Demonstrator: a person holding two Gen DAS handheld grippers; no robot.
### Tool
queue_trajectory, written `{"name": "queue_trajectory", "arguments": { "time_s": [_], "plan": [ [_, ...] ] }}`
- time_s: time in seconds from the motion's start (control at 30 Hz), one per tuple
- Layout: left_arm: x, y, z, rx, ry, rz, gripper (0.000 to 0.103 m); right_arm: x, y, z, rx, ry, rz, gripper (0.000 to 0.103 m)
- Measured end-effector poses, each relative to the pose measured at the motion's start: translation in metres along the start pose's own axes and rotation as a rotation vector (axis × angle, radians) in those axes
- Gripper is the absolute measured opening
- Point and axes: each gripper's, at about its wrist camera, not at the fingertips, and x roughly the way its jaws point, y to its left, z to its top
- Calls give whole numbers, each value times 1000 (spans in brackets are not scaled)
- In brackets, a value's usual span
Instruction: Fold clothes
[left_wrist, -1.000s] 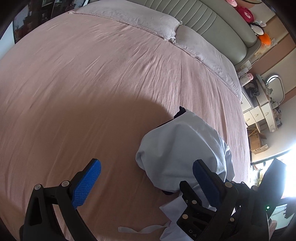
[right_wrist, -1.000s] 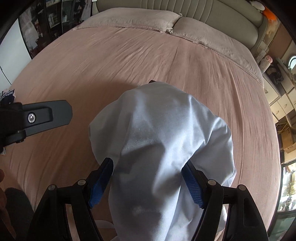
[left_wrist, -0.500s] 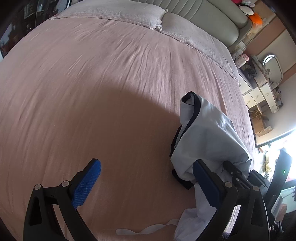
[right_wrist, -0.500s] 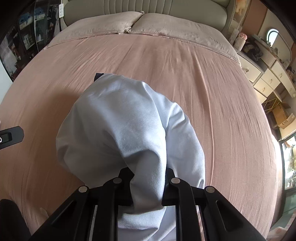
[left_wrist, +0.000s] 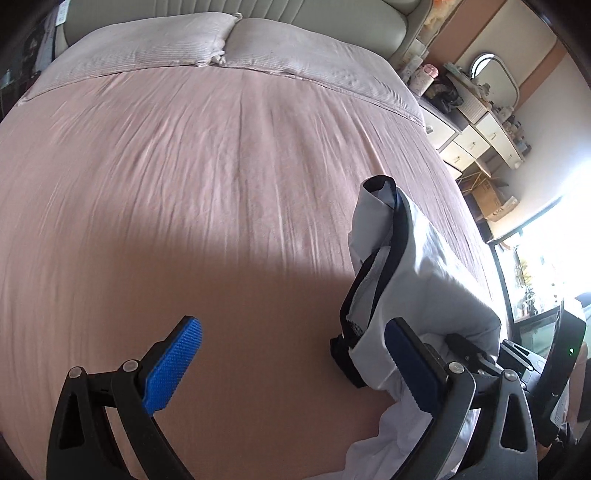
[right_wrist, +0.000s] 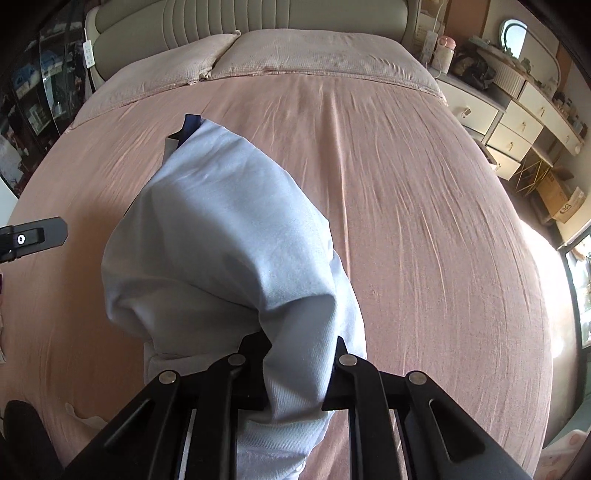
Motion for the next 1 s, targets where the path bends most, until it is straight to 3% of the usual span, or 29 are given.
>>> {"name": "queue_trajectory", "arguments": {
  "time_s": [0.07, 0.23, 0.4, 0.57, 0.67, 0.83, 1.0],
  "plan": [
    [13, -8, 10, 17, 16, -47, 101, 3, -12, 0, 12, 2, 33, 14],
    [40, -25, 14, 89, 67, -25, 101, 4, -37, -6, 40, 18, 28, 14],
    [50, -44, -1, 107, 108, -130, 101, 6, -59, -12, 63, 26, 65, 14],
    [61, -86, -12, 185, 142, -207, 101, 5, -71, -20, 88, 36, 80, 17],
    [65, -104, -13, 205, 148, -247, 101, 1, -79, -25, 111, 51, 45, 34],
    [72, -127, -13, 215, 158, -306, 101, -27, -98, -36, 135, 7, 26, 40],
    [80, -144, -13, 205, 176, -357, 101, -60, -94, -53, 107, -66, 3, 53]
  ]
}}
